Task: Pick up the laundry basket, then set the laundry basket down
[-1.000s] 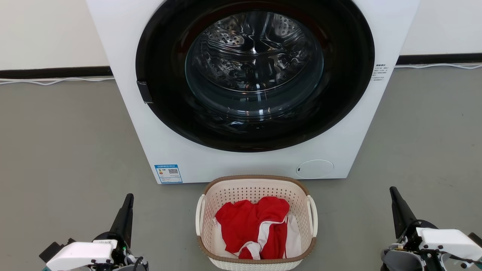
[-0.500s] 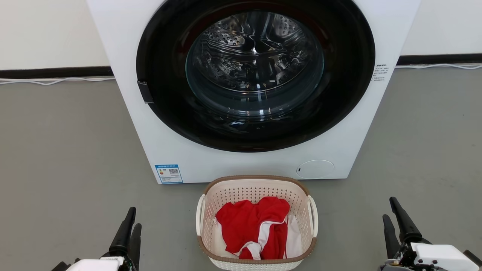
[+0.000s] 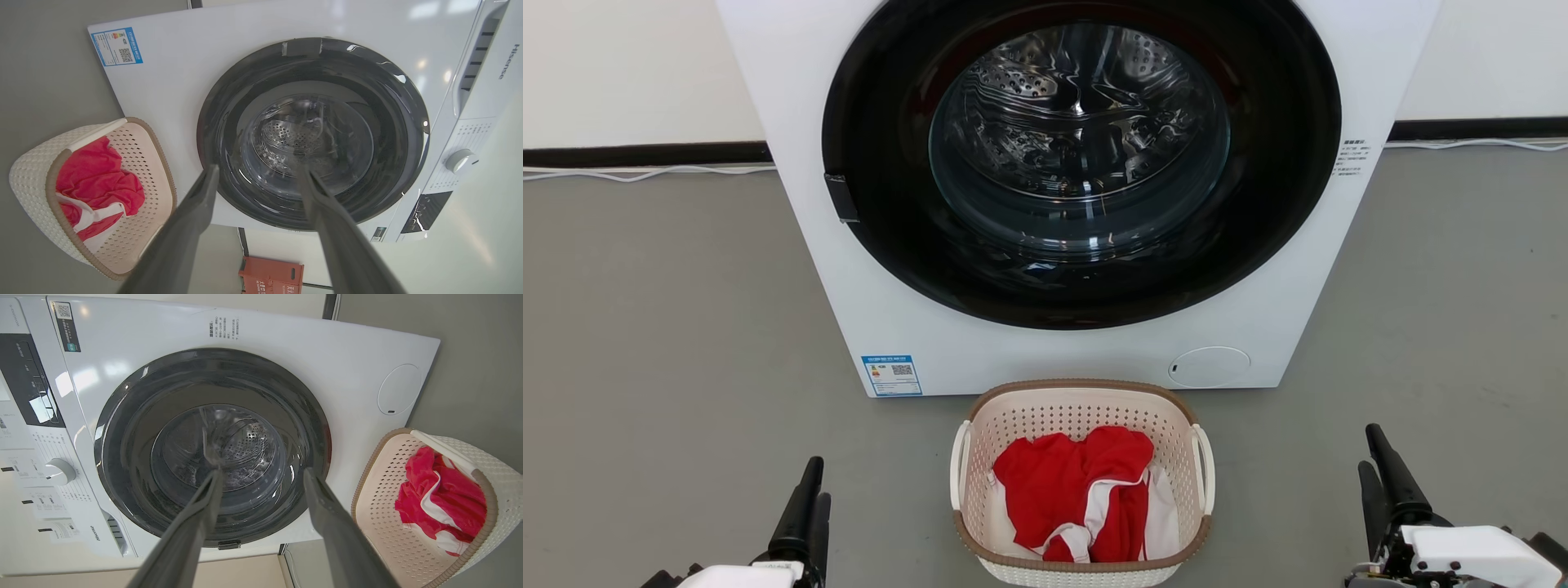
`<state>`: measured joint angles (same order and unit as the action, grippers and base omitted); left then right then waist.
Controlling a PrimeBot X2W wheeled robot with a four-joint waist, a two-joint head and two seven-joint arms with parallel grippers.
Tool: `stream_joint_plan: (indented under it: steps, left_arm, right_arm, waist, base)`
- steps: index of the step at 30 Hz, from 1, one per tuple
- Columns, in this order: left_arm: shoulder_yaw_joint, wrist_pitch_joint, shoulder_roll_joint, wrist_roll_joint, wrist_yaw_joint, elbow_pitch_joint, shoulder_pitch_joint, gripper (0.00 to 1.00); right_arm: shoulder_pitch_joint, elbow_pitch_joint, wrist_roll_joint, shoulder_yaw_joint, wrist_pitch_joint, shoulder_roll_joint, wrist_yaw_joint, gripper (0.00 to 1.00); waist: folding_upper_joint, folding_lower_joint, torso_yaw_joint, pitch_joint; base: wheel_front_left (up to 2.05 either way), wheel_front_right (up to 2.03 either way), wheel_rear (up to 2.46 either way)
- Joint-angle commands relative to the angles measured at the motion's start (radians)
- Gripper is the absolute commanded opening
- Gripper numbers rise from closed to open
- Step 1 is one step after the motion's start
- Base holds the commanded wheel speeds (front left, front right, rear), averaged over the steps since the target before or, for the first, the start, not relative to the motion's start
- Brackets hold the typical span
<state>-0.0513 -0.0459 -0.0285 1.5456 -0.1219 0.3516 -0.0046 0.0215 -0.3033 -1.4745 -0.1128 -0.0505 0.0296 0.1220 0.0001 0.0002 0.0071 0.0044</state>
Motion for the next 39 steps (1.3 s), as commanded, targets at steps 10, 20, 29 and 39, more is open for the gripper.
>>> stream_joint_plan:
  steps: [10,20,29,39]
  left_arm:
    - [0.003,0.033,-0.008,-0.101,0.004,-0.018,-0.038,1.0]
    - [0.01,0.063,-0.009,-0.228,0.012,-0.021,-0.047,1.0]
    - [0.018,0.089,-0.011,-0.342,0.017,-0.02,-0.049,1.0]
    - [0.026,0.119,-0.012,-0.47,0.021,-0.015,-0.047,1.0]
  right_arm:
    - [0.021,0.049,0.151,0.015,0.038,0.011,0.003,1.0]
    - [0.026,0.066,0.308,0.03,0.067,0.012,0.004,1.0]
    - [0.023,0.069,0.462,0.041,0.094,0.013,0.004,1.0]
    - [0.021,0.071,0.617,0.052,0.123,0.014,0.005,1.0]
  waist:
    - [-0.0001,-0.0002,0.003,0.003]
    - [-0.0001,-0.0002,0.006,0.01]
    - [-0.0001,-0.0002,0.01,0.007]
    - [-0.0001,-0.0002,0.013,0.004]
  base:
    - [0.0,0.0,0.0]
    - [0.0,0.0,0.0]
    - [0.0,0.0,0.0]
    - [0.0,0.0,0.0]
